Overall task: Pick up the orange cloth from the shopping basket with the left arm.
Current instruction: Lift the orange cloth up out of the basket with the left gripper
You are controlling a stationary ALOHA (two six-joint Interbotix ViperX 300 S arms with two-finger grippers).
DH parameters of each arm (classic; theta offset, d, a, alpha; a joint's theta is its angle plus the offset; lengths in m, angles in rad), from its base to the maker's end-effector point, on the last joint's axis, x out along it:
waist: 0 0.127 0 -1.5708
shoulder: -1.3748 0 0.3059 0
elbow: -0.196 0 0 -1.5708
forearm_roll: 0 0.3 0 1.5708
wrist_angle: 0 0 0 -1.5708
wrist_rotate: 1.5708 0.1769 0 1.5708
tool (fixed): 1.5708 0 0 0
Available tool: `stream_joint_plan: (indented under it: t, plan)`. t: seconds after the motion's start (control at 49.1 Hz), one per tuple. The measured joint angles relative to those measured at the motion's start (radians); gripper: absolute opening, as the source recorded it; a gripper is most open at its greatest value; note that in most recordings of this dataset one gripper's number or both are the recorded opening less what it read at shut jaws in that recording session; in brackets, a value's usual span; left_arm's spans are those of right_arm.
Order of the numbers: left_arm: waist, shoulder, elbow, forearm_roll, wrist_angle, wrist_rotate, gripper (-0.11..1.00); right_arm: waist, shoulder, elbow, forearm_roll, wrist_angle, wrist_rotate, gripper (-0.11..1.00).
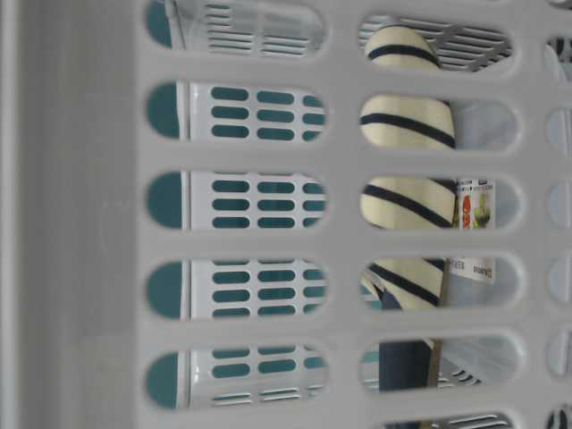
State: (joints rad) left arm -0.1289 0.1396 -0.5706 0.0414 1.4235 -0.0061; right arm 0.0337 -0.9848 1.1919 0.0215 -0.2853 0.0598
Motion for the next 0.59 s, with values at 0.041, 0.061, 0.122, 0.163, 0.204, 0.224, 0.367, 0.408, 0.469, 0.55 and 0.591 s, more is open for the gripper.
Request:
stream_joint_plan:
  t: [0.041, 0.061, 0.122, 0.163, 0.204, 0.224, 0.367, 0.408, 0.469, 0.55, 0.591]
  plan:
    - [0.0, 0.002, 0.0, 0.0, 0.0, 0.0, 0.15, 0.0, 0.0, 0.0, 0.002, 0.0, 0.0, -0.01]
    - [0.0, 0.002, 0.0, 0.0, 0.0, 0.0, 0.15, 0.0, 0.0, -0.002, 0.002, 0.0, 0.0, -0.01]
    - [0.0, 0.0, 0.002, 0.0, 0.0, 0.0, 0.15, 0.002, 0.0, 0.0, 0.002, 0.0, 0.0, -0.01]
    - [0.0, 0.002, 0.0, 0.002, 0.0, 0.0, 0.15, 0.0, 0.0, 0.0, 0.002, 0.0, 0.0, -0.01]
    - [0.0, 0.002, 0.0, 0.0, 0.0, 0.0, 0.15, 0.0, 0.0, 0.0, 0.002, 0.0, 0.0, -0.01]
    - [0.0, 0.002, 0.0, 0.0, 0.0, 0.002, 0.15, 0.002, 0.0, 0.0, 0.002, 0.0, 0.0, -0.01]
    - [0.002, 0.0, 0.0, 0.002, 0.0, 0.0, 0.15, 0.0, 0.0, 0.0, 0.002, 0.0, 0.0, -0.01]
    - [0.003, 0.0, 0.0, 0.002, 0.002, 0.0, 0.15, 0.002, -0.002, 0.0, 0.002, 0.0, 0.0, -0.01]
    - [0.006, 0.002, 0.0, 0.0, 0.002, 0.0, 0.15, 0.002, 0.0, 0.0, 0.0, 0.0, 0.0, -0.01]
    - [0.011, 0.002, 0.002, 0.0, 0.005, 0.0, 0.15, 0.002, 0.0, 0.0, 0.0, 0.0, 0.0, -0.01]
    - [0.014, 0.0, 0.0, 0.0, 0.006, 0.0, 0.15, 0.002, 0.0, 0.0, 0.002, 0.0, 0.0, -0.01]
